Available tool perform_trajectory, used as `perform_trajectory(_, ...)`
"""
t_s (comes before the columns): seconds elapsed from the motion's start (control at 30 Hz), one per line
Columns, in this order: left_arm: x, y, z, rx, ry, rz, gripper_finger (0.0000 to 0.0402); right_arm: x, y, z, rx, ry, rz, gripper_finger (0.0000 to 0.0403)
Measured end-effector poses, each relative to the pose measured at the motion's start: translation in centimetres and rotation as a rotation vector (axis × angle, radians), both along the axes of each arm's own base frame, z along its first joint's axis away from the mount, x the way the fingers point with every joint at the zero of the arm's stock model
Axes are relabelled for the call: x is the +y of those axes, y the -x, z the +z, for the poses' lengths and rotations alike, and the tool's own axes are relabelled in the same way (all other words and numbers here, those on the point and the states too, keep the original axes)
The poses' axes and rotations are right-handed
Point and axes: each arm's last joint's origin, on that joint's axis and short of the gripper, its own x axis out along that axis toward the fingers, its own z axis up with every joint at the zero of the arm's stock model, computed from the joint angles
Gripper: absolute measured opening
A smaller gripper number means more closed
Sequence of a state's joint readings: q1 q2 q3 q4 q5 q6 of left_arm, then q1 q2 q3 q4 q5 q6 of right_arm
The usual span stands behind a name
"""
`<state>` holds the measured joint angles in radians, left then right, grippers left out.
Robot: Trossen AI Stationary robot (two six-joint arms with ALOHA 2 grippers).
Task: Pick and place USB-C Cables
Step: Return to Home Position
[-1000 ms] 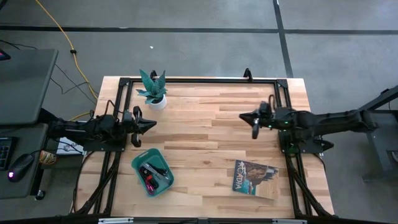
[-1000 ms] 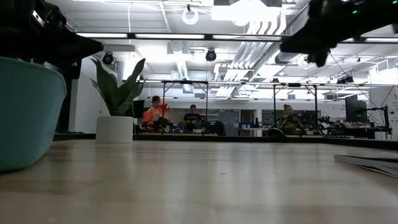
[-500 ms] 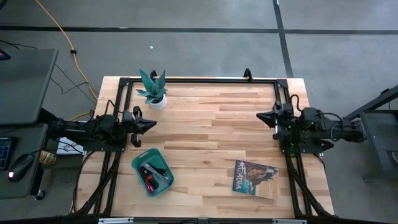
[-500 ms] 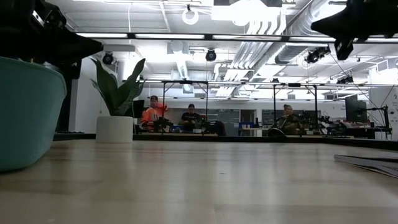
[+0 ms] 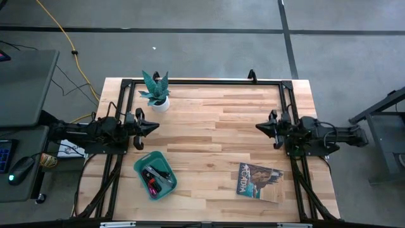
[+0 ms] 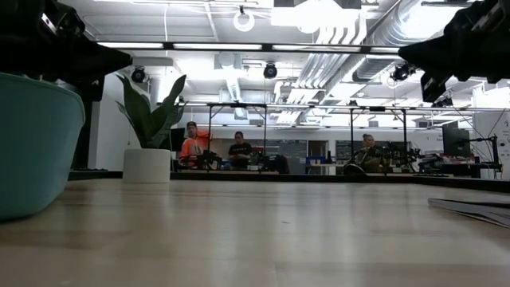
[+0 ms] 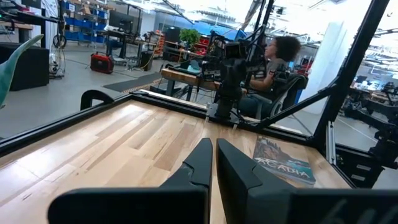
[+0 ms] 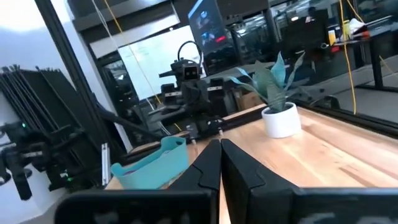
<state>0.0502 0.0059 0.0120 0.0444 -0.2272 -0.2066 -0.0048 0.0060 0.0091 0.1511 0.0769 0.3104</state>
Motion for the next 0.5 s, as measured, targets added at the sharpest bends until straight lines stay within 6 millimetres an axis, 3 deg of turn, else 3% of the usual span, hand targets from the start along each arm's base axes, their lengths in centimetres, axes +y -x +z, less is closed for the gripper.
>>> perform_trajectory(0.5, 0.0, 0.0, 0.0, 0.0, 0.0, 0.0, 0.0003, 0.2, -0.1, -1.2, 0.135, 0.162, 0.037, 0.0)
